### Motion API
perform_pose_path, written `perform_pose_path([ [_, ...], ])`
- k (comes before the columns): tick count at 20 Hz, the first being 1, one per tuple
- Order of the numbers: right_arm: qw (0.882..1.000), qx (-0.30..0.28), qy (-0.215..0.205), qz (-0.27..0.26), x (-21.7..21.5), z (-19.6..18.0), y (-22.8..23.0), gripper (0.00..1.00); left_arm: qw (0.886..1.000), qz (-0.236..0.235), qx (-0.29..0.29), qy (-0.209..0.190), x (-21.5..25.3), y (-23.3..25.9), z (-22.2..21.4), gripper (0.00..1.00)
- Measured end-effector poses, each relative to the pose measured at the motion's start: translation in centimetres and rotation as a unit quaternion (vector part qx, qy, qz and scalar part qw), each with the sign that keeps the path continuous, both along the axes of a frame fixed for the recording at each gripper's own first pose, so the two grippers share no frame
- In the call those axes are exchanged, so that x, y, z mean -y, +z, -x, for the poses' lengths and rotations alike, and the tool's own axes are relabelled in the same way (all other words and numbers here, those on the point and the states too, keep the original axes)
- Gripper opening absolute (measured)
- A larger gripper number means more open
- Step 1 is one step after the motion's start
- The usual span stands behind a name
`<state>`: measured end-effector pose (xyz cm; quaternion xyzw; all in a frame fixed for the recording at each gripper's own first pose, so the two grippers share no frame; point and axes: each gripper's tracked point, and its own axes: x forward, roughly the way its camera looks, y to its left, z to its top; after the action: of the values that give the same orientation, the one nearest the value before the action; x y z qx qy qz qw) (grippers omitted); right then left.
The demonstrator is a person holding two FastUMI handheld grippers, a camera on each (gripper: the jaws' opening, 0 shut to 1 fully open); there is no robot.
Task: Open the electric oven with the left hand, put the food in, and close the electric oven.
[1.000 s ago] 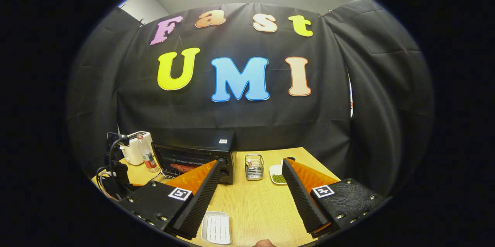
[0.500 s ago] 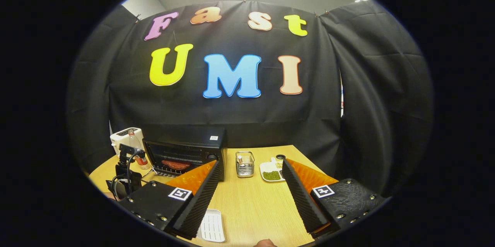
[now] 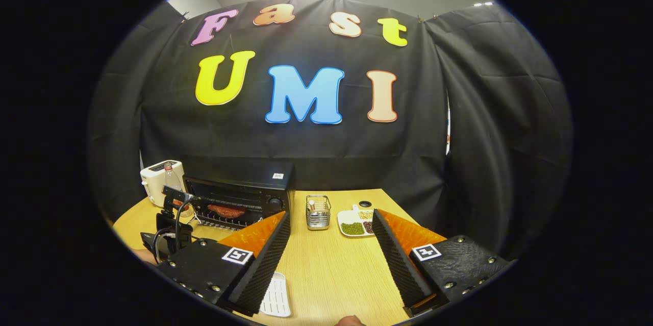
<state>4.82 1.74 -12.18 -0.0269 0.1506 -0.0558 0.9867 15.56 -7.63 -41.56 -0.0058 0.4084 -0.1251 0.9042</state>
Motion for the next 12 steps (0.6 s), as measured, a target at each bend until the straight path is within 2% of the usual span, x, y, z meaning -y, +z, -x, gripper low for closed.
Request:
perform_pose_path([
  [1, 1.000, -0.001, 0.001, 0.006, 0.0, -0.1, 0.0, 0.98, 1.000, -0.006, 0.001, 0.000, 0.0, 0.0, 0.0, 0.92],
  [2, 1.000, -0.001, 0.000, 0.012, -0.1, 0.0, -0.1, 0.97, 1.000, -0.012, 0.006, -0.002, 0.0, -0.1, 0.0, 1.00],
  [3, 1.000, -0.001, 0.000, 0.014, -0.2, 0.1, -0.1, 0.96, 1.000, -0.019, 0.015, -0.004, 0.0, -0.2, 0.0, 0.97],
  [5, 1.000, -0.003, 0.003, 0.012, -0.5, 0.2, -0.3, 0.95, 0.999, -0.026, 0.031, -0.001, -0.1, -0.1, -0.1, 0.97],
  [6, 1.000, -0.001, 0.003, 0.015, -0.5, 0.2, -0.3, 0.95, 0.999, -0.027, 0.034, 0.005, -0.1, -0.1, -0.3, 1.00],
  [9, 0.999, 0.006, 0.004, 0.031, -0.4, 0.4, 0.4, 0.95, 0.999, -0.020, 0.034, 0.027, -0.1, 0.3, -0.4, 0.93],
  [12, 0.999, 0.015, 0.005, 0.030, -0.4, 0.5, 0.6, 0.95, 0.998, -0.021, 0.048, 0.023, -0.2, 1.3, -0.3, 0.96],
])
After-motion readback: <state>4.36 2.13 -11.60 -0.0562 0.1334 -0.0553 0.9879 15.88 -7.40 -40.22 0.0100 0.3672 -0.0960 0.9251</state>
